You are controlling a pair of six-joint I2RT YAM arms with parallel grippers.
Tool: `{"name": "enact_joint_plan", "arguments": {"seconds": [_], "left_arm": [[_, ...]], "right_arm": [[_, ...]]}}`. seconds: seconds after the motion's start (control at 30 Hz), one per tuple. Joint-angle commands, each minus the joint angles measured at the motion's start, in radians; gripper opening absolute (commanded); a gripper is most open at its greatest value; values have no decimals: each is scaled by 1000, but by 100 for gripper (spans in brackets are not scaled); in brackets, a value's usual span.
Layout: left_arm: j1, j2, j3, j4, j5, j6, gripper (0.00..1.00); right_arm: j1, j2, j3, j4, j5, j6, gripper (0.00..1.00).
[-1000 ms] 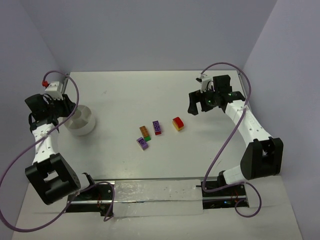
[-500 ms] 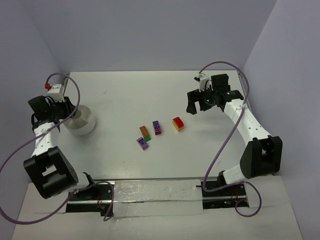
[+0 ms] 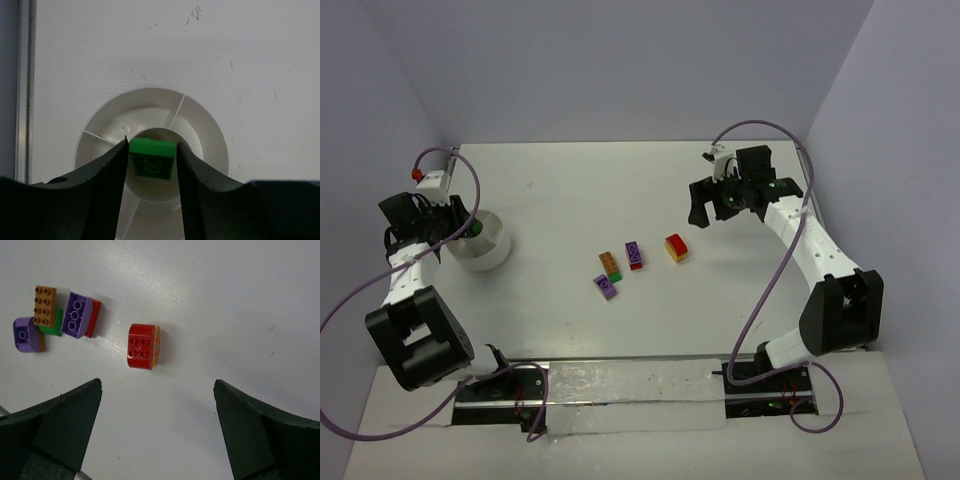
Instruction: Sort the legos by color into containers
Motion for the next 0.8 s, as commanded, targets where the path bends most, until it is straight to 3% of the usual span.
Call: {"name": "enact_joint_plan", "arguments": {"seconds": [0.0,0.33,0.43,0.63,0.77], "left_arm": [[5,-14,38,20,8,5,55],[5,-88,117,-32,41,-23,61],[1,-129,166,-42,65,-76,63],[-55,-181,224,-95,-25,-93,64],[-118,-238,202,-103,-84,-67,65]], "right_arm": [[34,8,76,-4,19,14,100],[158,44,170,-3,139,123,100],[269,99,240,-16,236,188,92],[451,367,560,-231,299,358,90],[497,513,667,-322,268,403,80]]}}
